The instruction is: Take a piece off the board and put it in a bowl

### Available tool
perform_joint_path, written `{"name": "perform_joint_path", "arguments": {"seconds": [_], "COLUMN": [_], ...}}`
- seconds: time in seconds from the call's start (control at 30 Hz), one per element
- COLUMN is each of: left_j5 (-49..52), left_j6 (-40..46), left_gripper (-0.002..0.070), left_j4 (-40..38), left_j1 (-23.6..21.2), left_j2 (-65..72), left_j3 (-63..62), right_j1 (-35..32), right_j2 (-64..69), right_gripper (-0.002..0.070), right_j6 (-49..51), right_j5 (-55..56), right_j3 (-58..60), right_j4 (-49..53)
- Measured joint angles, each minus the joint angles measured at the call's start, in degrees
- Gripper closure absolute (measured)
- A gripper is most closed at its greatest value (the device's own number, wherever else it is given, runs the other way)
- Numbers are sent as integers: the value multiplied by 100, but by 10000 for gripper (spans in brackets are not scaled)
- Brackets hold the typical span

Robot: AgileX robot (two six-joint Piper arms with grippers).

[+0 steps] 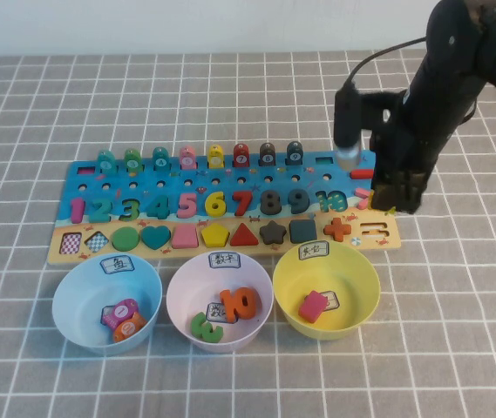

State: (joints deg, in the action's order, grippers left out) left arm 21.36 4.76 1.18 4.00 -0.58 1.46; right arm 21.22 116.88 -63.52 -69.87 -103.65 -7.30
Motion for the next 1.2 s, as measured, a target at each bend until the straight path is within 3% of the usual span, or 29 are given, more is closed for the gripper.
{"name": "perform_joint_path", "arguments": {"seconds": [0.27,0.5,0.8,1.2], "left_j5": [0,0,0,0], "left_j6": [0,0,0,0], "left_gripper": [675,675,675,675], "left_j4": [0,0,0,0], "left_j1": [0,0,0,0], "left_j2": [0,0,0,0], "left_j3": [0,0,0,0], "right_j1": [314,1115,1965,1840], "right_j2": [-587,-1291,-1320,-1317], "right_gripper": [507,507,507,507], "right_j6": [4102,6519,7297,8244], "right_j5": [-32,-88,-97,-87], "right_j3": [106,403,417,1367], "right_j4": [-10,105,149,800]}}
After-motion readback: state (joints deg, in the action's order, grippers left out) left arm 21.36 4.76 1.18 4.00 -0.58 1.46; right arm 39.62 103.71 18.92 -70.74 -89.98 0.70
